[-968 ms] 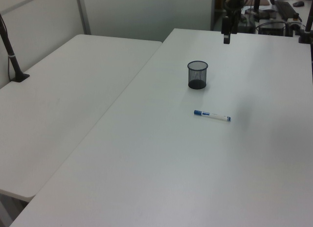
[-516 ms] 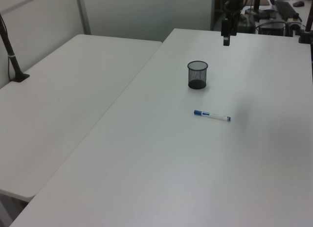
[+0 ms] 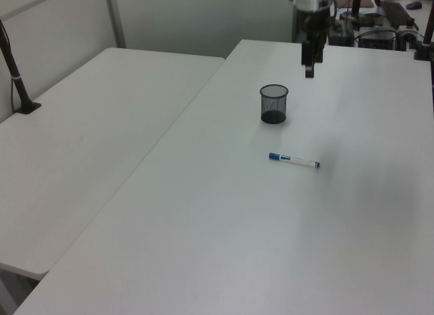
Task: Insert the marker
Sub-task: 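Move the gripper down over the blue-capped white marker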
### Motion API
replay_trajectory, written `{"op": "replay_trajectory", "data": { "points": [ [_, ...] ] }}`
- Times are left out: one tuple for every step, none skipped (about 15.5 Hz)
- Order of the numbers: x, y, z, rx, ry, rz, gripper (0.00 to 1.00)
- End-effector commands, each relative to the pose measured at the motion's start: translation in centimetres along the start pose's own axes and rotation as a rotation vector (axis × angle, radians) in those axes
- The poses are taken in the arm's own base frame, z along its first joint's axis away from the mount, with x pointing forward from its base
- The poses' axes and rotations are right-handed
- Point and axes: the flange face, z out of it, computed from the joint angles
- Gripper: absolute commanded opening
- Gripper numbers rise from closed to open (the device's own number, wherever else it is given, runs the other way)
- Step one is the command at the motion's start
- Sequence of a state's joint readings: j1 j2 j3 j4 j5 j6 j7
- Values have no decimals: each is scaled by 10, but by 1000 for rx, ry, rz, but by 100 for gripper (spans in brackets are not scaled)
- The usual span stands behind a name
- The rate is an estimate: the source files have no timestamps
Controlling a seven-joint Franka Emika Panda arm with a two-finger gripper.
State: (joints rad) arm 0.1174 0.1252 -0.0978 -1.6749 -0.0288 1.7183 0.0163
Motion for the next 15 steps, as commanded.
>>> {"op": "replay_trajectory", "data": {
  "points": [
    [28, -36, 37, -23, -51, -22, 100],
    [37, -46, 44, -30, -39, -35, 100],
    [44, -52, 55, -35, -36, -27, 100],
    [49, -58, 67, -44, -40, -10, 98],
    [54, -69, 78, -54, -38, 5, 93],
    [58, -77, 87, -61, -29, 20, 87],
    [60, -83, 95, -69, -26, 39, 86],
    [63, -89, 105, -79, -32, 50, 86],
    [66, -96, 116, -83, -35, 55, 86],
    [69, -100, 124, -83, -30, 65, 86],
    [75, -102, 135, -82, -15, 86, 81],
    [77, -103, 140, -83, -13, 91, 77],
    [78, -103, 145, -84, -17, 90, 75],
    [79, -104, 153, -86, -27, 90, 75],
    [81, -105, 162, -87, -35, 90, 75]
  ]
}}
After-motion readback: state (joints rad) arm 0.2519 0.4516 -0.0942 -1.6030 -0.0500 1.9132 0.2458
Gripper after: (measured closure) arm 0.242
